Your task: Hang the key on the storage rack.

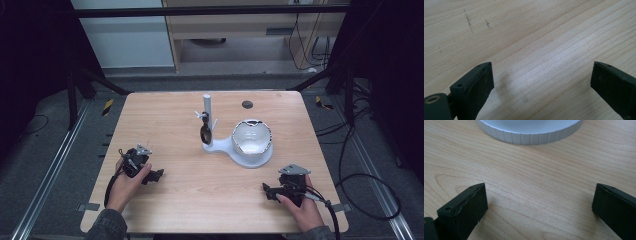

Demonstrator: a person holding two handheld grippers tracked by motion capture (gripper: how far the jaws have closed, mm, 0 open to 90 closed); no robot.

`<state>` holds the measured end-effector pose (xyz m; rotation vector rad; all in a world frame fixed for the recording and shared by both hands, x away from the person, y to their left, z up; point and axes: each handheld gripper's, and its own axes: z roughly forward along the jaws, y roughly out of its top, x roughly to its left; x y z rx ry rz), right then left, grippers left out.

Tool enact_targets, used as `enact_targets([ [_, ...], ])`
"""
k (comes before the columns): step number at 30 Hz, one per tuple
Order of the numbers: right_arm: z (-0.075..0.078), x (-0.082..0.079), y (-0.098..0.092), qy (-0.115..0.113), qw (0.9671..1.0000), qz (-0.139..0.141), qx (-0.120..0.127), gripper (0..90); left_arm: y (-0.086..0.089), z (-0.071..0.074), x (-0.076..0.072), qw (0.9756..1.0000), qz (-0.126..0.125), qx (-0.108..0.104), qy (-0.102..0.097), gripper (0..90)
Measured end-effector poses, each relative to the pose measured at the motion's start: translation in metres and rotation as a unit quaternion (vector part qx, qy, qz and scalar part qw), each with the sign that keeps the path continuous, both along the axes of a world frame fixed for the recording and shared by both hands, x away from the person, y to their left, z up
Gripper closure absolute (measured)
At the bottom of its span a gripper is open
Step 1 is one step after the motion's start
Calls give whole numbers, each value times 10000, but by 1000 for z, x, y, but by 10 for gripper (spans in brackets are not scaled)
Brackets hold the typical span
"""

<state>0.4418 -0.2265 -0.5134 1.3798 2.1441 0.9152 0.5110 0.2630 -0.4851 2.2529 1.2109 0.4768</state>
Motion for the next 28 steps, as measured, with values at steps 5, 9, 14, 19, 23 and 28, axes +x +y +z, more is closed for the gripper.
enact_targets([
  [5,0,0,0,1,10000,1,0,4,-3,-3,3,10000,-45,-66,58,46],
  [9,0,0,0,0,10000,1,0,4,-7,-5,5,9999,-50,-112,15,45],
  [14,0,0,0,1,10000,1,0,4,-9,-8,11,9997,-44,-229,-77,46],
  [19,0,0,0,1,10000,2,0,4,-10,-15,14,9993,-15,-325,-157,34],
  [23,0,0,0,0,10000,0,1,4,-10,-19,16,9985,-5,-421,-338,22],
  [28,0,0,0,3,10000,-21,10,5,-8,-23,16,9973,-55,-535,-499,0],
])
